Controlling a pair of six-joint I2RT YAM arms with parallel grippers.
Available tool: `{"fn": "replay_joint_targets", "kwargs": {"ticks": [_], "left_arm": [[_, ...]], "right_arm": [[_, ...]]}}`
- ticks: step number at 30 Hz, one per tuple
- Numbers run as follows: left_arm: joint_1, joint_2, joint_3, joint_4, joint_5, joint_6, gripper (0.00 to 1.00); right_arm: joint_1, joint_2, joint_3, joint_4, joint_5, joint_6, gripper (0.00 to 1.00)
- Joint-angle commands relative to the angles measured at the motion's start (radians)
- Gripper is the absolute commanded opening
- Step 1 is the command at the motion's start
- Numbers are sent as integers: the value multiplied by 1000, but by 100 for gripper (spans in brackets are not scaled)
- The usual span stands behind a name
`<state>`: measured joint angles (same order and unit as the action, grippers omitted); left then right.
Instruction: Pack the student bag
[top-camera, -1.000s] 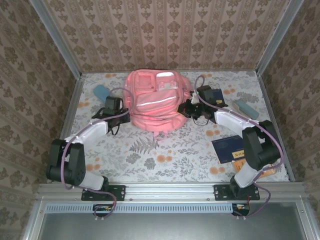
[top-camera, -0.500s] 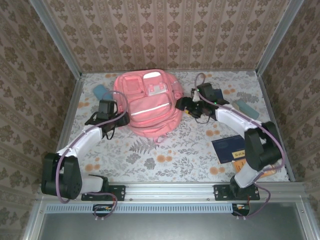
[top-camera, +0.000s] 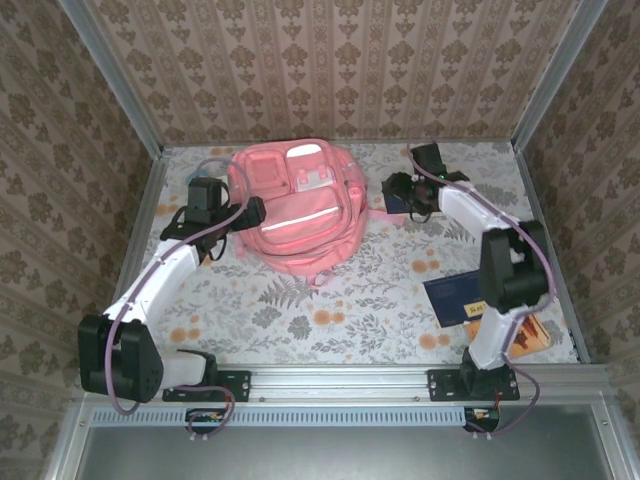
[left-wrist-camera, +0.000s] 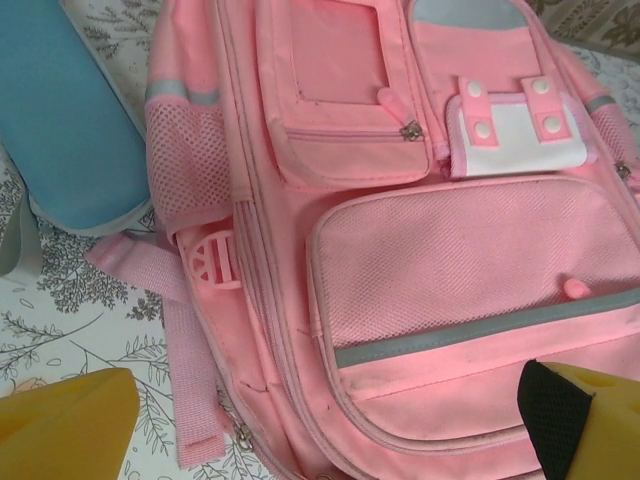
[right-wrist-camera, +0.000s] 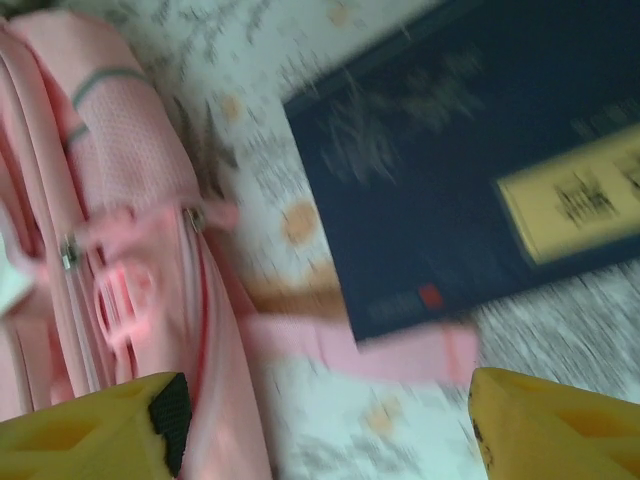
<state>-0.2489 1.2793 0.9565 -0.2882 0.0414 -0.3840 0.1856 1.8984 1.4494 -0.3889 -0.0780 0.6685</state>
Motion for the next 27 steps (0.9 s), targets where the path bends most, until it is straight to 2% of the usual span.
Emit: {"fn": "replay_joint_targets", "kwargs": {"ticks": [1,6,12,20,27], "left_arm": [[5,2,31,-24,13,9,100],[4,5,33,-38,68,-15,100],[2,6,59,-90,133,-19,100],[-12,17,53,-95,215,-19,100],[-48,22,47,-86,215,-33,100]], "right_arm": [[-5,120,143,-28,11,-5,75],[-5,309,323,-48,-52,35,73],[-6,404,360,-111,-61,28,74],[-9,301,156,-181,-58,-25,75],[-9,73,-157,-164,-130,-56,75]]}}
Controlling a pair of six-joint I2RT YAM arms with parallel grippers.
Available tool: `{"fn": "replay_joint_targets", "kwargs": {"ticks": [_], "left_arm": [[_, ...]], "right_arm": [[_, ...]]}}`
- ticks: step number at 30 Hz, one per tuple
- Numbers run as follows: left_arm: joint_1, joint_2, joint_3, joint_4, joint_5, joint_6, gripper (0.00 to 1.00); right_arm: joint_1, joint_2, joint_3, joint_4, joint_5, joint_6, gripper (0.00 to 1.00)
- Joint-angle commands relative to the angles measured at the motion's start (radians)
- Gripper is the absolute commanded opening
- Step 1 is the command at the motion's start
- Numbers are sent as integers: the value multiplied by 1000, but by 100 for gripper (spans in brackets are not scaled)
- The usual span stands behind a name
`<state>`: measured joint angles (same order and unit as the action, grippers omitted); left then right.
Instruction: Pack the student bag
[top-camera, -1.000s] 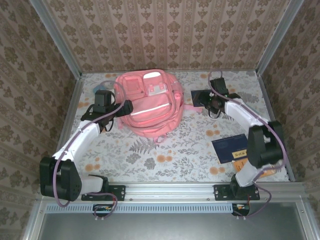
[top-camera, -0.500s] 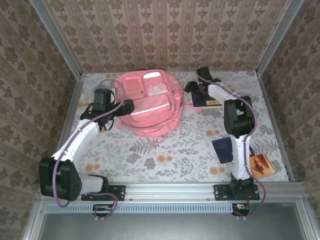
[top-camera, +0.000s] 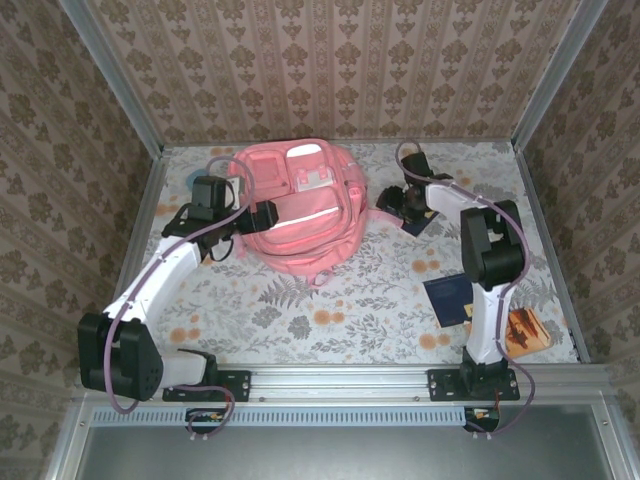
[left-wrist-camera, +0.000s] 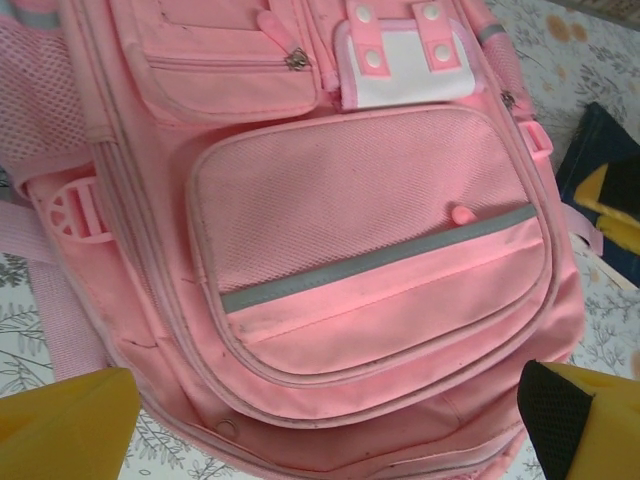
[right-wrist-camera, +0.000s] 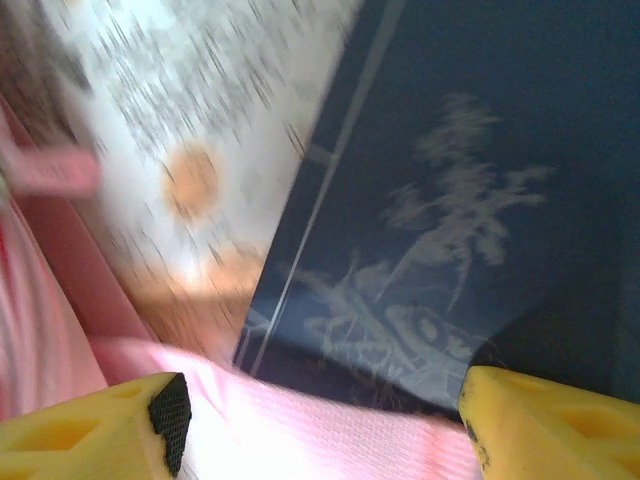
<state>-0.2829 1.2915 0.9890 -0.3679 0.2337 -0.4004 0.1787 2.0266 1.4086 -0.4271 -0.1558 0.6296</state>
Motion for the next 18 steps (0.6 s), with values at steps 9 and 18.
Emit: {"fn": "replay_joint_targets", "kwargs": {"ticks": [9,18], "left_arm": [[-67,41,46,-5,0,-39,100],[-148,104,129,-51,39,-55,97]], "right_arm": [[100,-384,-559,-21,-120,104,75],[167,-587,-521,-118,35,85,76]]}}
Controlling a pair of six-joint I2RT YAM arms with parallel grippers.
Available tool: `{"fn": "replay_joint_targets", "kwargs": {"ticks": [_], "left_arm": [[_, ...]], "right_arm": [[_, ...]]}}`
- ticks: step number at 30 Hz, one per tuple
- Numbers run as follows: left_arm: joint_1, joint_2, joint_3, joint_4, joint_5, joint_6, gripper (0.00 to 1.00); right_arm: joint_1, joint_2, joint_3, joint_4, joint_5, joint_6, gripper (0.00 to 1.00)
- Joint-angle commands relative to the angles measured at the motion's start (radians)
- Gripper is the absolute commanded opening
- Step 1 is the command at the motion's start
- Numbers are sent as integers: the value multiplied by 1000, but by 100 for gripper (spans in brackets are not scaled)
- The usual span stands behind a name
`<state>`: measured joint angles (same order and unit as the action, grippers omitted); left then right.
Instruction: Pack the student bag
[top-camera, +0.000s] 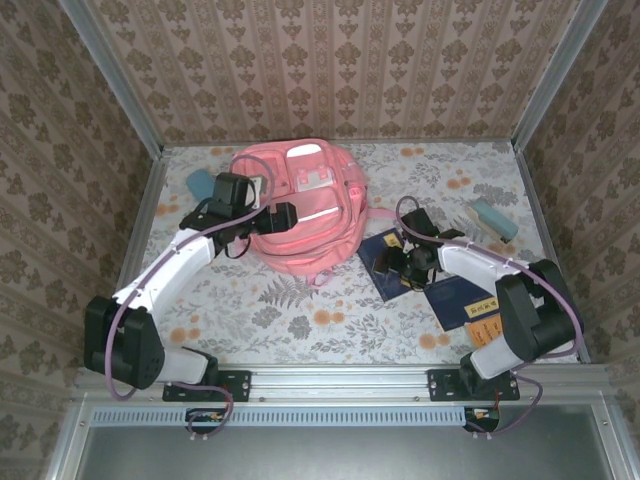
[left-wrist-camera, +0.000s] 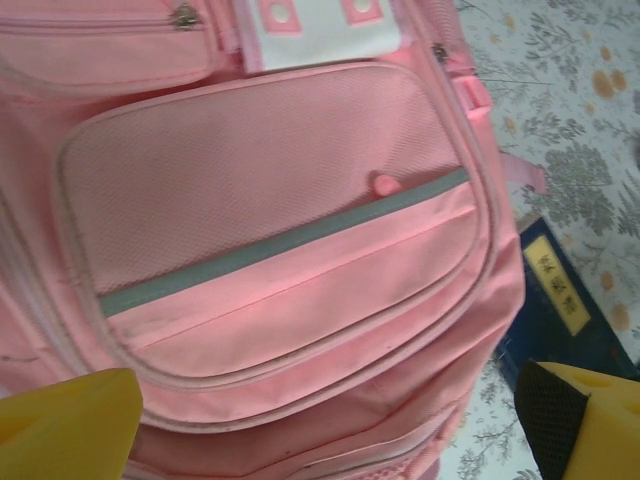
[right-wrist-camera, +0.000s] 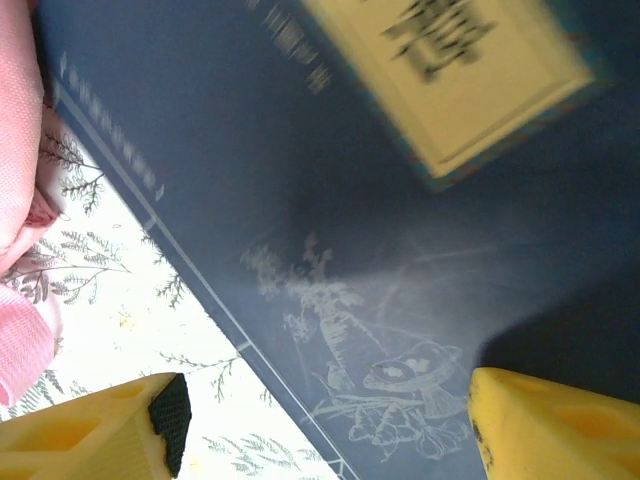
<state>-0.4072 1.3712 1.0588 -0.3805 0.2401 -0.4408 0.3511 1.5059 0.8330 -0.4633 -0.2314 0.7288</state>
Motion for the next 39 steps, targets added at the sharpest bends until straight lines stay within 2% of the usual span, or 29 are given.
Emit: {"fn": "replay_joint_targets", "kwargs": {"ticks": [1,4,7,12,18,25,33,39], "left_arm": [[-35,32,70,-45,34,-18,97],[-98,58,90,-45,33,-23,97],[-148,86,81,-8,38,-61,96],[-211,128,72,28,59,-161,93],[-236,147,38,99,55,-220,90],[-249,176,46,103,62,-218,89],[-251,177,49,102,51,-195,90],[-258,186,44,70,72,-204,87]], "right_arm": [[-13,-70,82,-110,156,-26,76],[-67,-50,131,-109,206,-74,76],[-108,8,150,-52,205,-130,75],[-128,166,278,-125,189,-206,75],[-127,276,343,-189,147,-258,73],[-117,293,308,-244,117,-294,74],[-42,202,212,-318,75,-195,68],[106,97,144,-286,-40,-69,64]]}}
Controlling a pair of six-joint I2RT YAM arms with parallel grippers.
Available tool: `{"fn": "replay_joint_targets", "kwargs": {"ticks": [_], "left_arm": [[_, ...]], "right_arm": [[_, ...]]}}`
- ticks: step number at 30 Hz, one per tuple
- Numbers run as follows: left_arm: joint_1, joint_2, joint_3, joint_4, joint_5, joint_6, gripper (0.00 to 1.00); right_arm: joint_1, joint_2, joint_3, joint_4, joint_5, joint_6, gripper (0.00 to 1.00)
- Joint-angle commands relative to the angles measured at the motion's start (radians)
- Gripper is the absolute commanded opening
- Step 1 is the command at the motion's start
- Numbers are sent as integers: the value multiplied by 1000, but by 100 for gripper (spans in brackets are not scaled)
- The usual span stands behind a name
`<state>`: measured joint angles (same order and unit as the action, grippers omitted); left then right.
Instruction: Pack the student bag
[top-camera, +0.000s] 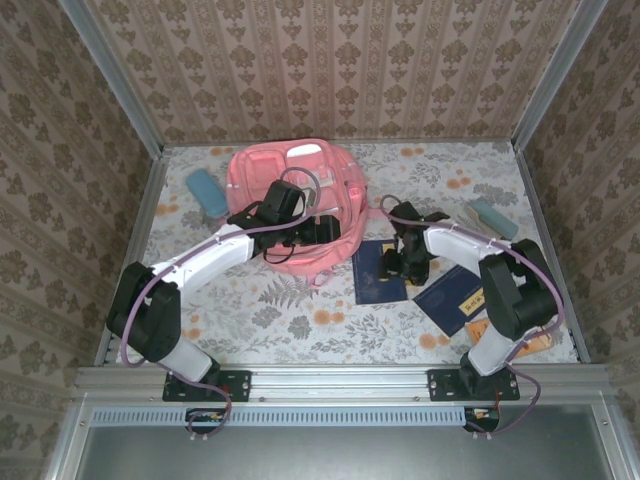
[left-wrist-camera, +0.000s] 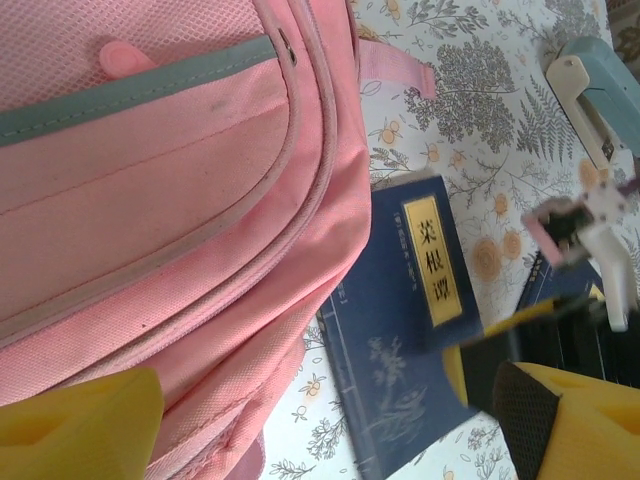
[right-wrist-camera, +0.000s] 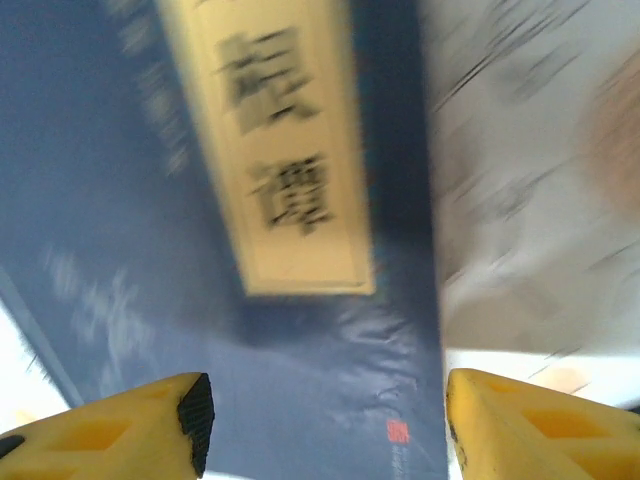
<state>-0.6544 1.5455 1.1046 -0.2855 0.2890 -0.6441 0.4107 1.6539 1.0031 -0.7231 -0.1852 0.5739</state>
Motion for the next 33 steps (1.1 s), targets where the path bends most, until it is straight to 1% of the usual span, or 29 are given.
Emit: {"fn": "replay_joint_targets", "kwargs": {"ticks": [1,2,5,6,10,13,16,19,26,29,33], "left_arm": [[-14,13,-3,-32,27,-3,86],[-20,13,-2,-41,31,-3,85],[-40,20,5,-63,49,-1,78],[-50,25,9,-71,54,-3,77],[-106,55,35,-97,61,17,68],[-153,100,75,-138,38,52,64],[-182,156,102,-155,22,70,58],[-192,209,121,-171,9,74,51],[-200,309,165,-205,-18,102,47],[-203,349,185,-211,-26,121,43],[-205,407,235,-241,-40,161,39]], "right_arm": [[54,-63,-33,-17,-88,104,63],[53,-73,-34,-14,-76,115,62],[44,-94,-22,-27,62,125,62],[33,-93,-21,-25,86,129,62],[1,-74,-43,42,55,159,61],[-5,-52,-52,99,18,175,60],[-15,-33,-62,142,1,194,58],[-28,-12,-73,172,-25,206,52],[-37,9,-93,179,-21,205,41],[-48,3,-105,165,4,201,38],[-53,1,-106,143,39,188,37]]}}
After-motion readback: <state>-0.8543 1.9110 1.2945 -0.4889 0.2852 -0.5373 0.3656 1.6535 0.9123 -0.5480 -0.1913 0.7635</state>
